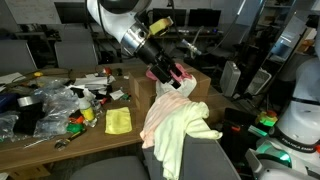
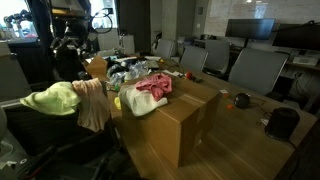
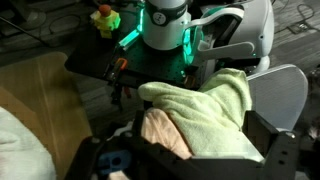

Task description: Put the clothes on the chair on to the box.

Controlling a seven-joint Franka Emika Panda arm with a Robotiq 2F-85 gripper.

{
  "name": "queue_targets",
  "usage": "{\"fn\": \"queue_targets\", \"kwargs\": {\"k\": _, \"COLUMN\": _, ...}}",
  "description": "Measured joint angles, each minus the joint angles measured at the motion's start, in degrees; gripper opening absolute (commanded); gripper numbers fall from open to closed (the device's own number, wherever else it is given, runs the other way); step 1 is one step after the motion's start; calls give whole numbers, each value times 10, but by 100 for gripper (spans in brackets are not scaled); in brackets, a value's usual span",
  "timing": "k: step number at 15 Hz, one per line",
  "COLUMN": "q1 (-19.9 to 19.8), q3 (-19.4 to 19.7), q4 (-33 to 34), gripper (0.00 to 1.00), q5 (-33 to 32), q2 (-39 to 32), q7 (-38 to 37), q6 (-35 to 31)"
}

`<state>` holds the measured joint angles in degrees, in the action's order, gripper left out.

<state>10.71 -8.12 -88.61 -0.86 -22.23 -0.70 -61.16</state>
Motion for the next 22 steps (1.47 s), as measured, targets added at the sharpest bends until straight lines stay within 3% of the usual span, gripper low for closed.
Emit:
{"fn": "queue_targets", "kwargs": {"k": 7, "q1": -44, "q3": 16, "q4": 6, "gripper": 100, "q5": 119, "q2": -40, "q7": 18, "q6": 12}}
{"fn": "queue_targets", "kwargs": {"k": 18, "q1": -36, "q3": 41, "q4": -12, "gripper": 100, "q5": 124, "q2": -46, "q7": -132, "q6": -101}}
{"fn": "queue_targets", "kwargs": {"k": 22, "q1": -31, "q3": 42, "q4": -38, "gripper": 100, "q5": 123, "q2": -46, "q7": -171, "q6": -112}}
